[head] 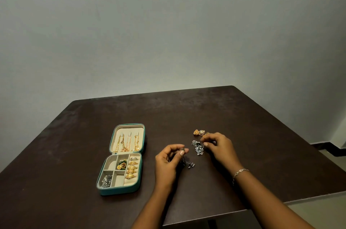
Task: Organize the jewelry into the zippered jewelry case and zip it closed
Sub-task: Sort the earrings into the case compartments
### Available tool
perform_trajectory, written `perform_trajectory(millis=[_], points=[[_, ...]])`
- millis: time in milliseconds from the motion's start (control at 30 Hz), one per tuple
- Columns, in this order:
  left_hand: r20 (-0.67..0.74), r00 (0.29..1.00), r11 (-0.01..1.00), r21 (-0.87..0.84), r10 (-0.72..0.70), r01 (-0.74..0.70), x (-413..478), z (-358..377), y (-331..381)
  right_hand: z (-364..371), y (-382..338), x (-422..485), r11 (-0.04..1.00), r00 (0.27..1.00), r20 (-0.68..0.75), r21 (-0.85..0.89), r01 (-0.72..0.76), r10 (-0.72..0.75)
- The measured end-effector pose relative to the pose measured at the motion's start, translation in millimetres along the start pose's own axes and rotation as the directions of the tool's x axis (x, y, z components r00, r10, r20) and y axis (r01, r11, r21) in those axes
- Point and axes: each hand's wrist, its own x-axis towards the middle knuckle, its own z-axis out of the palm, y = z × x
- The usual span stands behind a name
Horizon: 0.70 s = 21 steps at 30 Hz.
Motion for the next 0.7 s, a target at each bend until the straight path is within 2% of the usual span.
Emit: perform_trajectory(millis=[133,233,333,400,533,567,633,700], points=[[0.006,1.0,1.0,-0.002,-0.004,0.004,0.8,1.0,-0.9,8.8,-9.0,13.1,0.984,0.998,-0.046,-0.176,0.038,-0.047],[-0.001,1.0,1.0,-0.001,-0.006,0.006,0.7,0.6,-1.4,13.0,-17.9,21.4,0.947,1.0,0.013,-0.322,0.007,-0.003],[-0.006,1.0,1.0,-0.006,-0.011,0.011,0.2,-0.2,-2.0,17.8,-21.1,24.3,0.942,1.0,0.023,-0.336,-0.012,0.021],[-0.001,1.0,1.0,-0.009,-0.016,0.016,-0.3,0.2,-2.0,15.9,-19.8,25.2,0.973,0.999,0.024,-0.228,-0.035,0.042],[-0.005,1.0,1.0,-0.01,-0.012,0.012,0.1,0.2,-1.1,4.1,-23.2,23.8,0.987,0.993,0.006,0.111,-0.12,0.12],[-0.007,1.0,1.0,-0.01,-0.013,0.013,0.4,0.4,-0.9,1.2,-24.7,22.8,0.964,0.99,0.013,0.225,-0.14,0.141],[-0.011,1.0,1.0,-0.011,-0.016,0.015,0.7,0.2,-1.2,-4.8,-29.6,21.2,0.856,0.977,0.08,0.473,-0.212,0.197],[-0.012,1.0,1.0,-0.008,-0.02,0.02,0.7,0.5,-1.6,-11.5,-34.5,20.6,0.732,0.958,0.148,0.619,-0.284,0.247]])
